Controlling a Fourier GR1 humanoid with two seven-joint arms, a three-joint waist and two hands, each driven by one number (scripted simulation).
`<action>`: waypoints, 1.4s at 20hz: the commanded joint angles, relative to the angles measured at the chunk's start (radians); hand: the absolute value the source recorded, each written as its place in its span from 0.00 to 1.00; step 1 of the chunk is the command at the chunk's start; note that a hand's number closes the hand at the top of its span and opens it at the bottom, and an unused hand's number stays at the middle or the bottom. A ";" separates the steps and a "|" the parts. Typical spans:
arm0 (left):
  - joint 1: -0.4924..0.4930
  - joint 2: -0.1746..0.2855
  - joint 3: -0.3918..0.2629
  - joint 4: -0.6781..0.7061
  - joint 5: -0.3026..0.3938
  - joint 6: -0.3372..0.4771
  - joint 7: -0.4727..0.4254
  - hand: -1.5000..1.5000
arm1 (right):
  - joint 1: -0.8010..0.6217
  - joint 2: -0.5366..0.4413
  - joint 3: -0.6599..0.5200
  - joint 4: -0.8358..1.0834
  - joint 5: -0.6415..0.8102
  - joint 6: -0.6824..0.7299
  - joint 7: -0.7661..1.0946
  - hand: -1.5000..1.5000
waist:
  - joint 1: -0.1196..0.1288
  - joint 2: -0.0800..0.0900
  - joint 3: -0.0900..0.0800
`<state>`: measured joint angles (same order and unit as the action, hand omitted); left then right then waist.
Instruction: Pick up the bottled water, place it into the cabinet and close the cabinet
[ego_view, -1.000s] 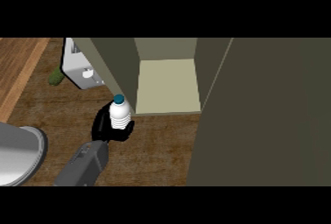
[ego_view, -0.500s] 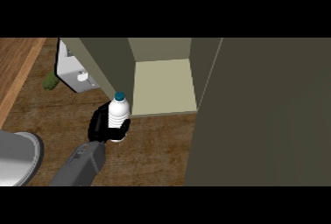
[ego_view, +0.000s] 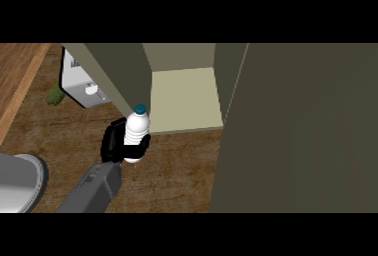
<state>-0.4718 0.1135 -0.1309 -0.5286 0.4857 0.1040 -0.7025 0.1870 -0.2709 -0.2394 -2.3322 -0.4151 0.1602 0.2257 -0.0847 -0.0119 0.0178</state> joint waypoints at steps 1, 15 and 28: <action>-0.287 -0.108 -0.043 -0.048 -0.030 0.128 0.114 1.00 | -0.005 -0.023 -0.023 -0.003 -0.066 0.026 0.013 0.00 | -0.051 0.010 -0.014; -0.242 -0.107 -0.066 -0.034 -0.037 0.344 0.130 1.00 | -0.016 -0.055 -0.103 0.051 -0.167 0.079 -0.014 0.00 | -0.075 0.028 -0.017; -0.191 -0.109 -0.014 -0.079 0.050 0.346 0.073 1.00 | -0.042 -0.100 -0.156 0.114 -0.240 0.128 -0.023 0.00 | -0.099 0.044 -0.022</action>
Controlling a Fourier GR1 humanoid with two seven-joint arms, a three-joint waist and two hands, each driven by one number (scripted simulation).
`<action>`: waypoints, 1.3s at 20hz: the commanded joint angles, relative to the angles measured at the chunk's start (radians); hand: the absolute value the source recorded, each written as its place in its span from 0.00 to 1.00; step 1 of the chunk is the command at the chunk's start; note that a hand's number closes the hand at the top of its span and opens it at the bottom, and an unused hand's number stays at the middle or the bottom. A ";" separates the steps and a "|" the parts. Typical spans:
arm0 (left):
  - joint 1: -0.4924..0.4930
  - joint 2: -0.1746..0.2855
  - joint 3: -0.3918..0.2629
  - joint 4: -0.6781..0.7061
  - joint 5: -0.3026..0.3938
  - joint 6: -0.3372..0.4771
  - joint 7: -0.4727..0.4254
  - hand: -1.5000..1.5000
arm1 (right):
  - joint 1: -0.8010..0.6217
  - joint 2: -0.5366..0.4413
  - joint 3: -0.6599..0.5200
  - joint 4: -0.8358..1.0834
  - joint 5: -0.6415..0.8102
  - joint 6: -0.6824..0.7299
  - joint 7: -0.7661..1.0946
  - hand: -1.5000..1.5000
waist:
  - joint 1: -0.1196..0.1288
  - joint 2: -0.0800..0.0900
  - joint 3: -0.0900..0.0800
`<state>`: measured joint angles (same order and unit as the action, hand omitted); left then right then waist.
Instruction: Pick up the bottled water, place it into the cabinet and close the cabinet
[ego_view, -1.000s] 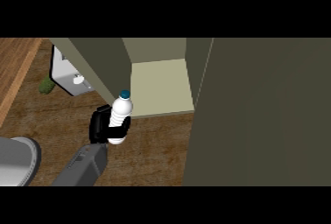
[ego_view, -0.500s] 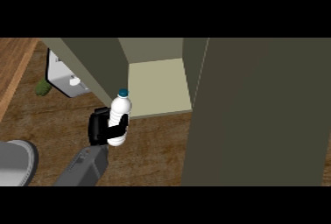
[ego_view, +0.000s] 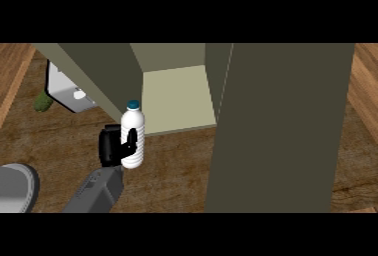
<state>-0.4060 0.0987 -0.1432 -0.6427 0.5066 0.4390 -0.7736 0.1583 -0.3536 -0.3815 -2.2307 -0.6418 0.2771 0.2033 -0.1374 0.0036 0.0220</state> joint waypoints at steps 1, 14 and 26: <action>-0.266 -0.094 0.003 0.023 0.036 0.005 0.162 1.00 | -0.007 -0.017 -0.015 0.015 -0.016 0.013 0.003 0.00 | -0.049 0.025 -0.025; -0.247 -0.058 0.001 0.017 0.025 0.065 0.126 0.00 | -0.034 -0.040 -0.031 0.042 -0.065 0.038 0.002 0.00 | -0.074 0.031 -0.027; -0.261 -0.018 -0.026 -0.004 -0.001 0.115 0.132 0.00 | -0.043 -0.060 -0.043 0.079 -0.072 0.082 -0.014 0.00 | -0.099 0.033 -0.023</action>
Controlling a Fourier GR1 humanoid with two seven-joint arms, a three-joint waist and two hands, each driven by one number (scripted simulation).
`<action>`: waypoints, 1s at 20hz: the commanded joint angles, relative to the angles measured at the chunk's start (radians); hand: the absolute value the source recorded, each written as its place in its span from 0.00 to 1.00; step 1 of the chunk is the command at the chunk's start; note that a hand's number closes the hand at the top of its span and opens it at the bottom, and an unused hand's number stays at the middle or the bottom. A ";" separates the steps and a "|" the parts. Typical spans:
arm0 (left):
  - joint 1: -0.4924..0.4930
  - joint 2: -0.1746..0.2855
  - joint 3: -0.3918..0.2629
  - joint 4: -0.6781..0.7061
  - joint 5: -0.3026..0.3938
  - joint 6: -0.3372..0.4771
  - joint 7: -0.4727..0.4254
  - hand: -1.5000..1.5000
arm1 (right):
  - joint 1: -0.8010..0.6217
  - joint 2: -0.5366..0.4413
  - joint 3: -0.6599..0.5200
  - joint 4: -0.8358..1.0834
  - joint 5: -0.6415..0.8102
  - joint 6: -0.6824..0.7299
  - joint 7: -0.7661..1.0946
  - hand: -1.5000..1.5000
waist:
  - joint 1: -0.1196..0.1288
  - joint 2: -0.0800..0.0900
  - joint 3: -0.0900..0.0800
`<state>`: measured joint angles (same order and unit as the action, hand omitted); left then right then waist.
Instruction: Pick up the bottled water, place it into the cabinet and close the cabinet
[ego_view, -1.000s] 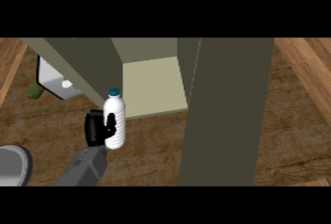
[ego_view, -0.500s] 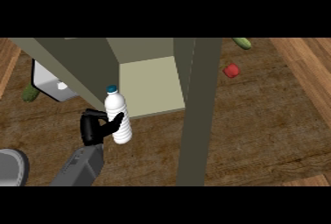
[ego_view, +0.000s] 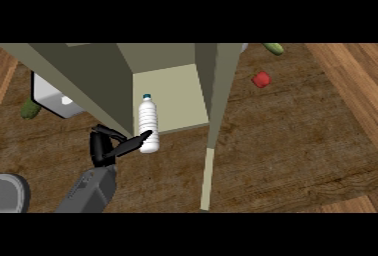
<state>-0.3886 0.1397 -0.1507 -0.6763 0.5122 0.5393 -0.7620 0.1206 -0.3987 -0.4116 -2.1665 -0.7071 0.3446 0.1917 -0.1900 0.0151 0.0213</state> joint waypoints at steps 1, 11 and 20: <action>-0.273 -0.056 -0.028 0.033 -0.015 0.012 0.114 0.00 | -0.015 0.002 0.014 0.001 -0.003 -0.002 0.002 0.00 | -0.044 0.027 -0.025; -0.265 -0.042 -0.105 -0.030 -0.057 -0.043 0.083 1.00 | -0.024 -0.002 0.019 0.017 0.003 0.017 -0.005 0.00 | -0.040 0.015 -0.024; -0.292 -0.086 -0.097 -0.035 -0.018 -0.099 0.070 1.00 | -0.016 -0.013 0.006 0.006 0.009 0.023 0.000 0.00 | -0.003 0.000 -0.025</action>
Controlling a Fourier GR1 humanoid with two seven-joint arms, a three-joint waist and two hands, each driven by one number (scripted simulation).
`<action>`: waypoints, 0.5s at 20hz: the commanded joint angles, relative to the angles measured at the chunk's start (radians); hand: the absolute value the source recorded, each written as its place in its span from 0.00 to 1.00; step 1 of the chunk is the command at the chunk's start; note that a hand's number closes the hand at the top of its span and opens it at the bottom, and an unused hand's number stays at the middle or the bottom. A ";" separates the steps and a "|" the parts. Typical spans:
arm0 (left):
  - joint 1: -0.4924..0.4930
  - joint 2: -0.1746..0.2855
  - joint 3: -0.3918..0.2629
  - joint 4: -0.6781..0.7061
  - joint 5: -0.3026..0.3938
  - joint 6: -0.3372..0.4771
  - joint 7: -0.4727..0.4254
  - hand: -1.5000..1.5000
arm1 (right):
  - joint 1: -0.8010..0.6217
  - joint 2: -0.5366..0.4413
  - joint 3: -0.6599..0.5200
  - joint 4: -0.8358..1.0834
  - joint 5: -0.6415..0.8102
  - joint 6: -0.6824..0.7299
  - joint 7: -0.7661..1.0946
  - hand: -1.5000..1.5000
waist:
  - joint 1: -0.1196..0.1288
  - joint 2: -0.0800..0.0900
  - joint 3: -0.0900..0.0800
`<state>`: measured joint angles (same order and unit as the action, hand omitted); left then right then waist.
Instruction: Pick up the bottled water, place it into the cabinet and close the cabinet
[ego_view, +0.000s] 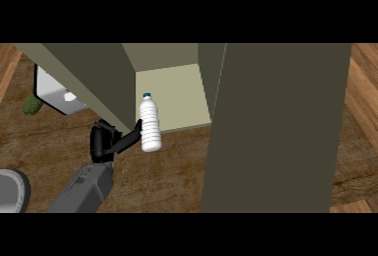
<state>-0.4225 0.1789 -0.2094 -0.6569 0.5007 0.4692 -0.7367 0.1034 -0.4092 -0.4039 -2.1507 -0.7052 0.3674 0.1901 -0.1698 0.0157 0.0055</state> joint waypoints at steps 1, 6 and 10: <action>-0.267 -0.123 -0.041 -0.052 -0.006 -0.033 0.058 1.00 | 0.011 -0.004 -0.003 -0.002 0.007 0.013 -0.001 0.00 | -0.019 -0.002 -0.008; -0.232 -0.155 -0.052 -0.034 0.005 -0.111 0.024 1.00 | 0.018 -0.024 -0.022 -0.034 -0.001 0.015 0.012 0.00 | 0.026 -0.009 -0.009; -0.235 -0.166 -0.043 -0.047 0.039 -0.183 0.053 1.00 | 0.038 -0.030 -0.032 -0.040 0.010 0.018 0.023 0.00 | 0.060 -0.016 -0.008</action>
<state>-0.4643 0.1420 -0.2087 -0.6101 0.5311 0.3741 -0.7157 0.1301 -0.4264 -0.4239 -2.1830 -0.6946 0.3805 0.2014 -0.1090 0.0099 0.0012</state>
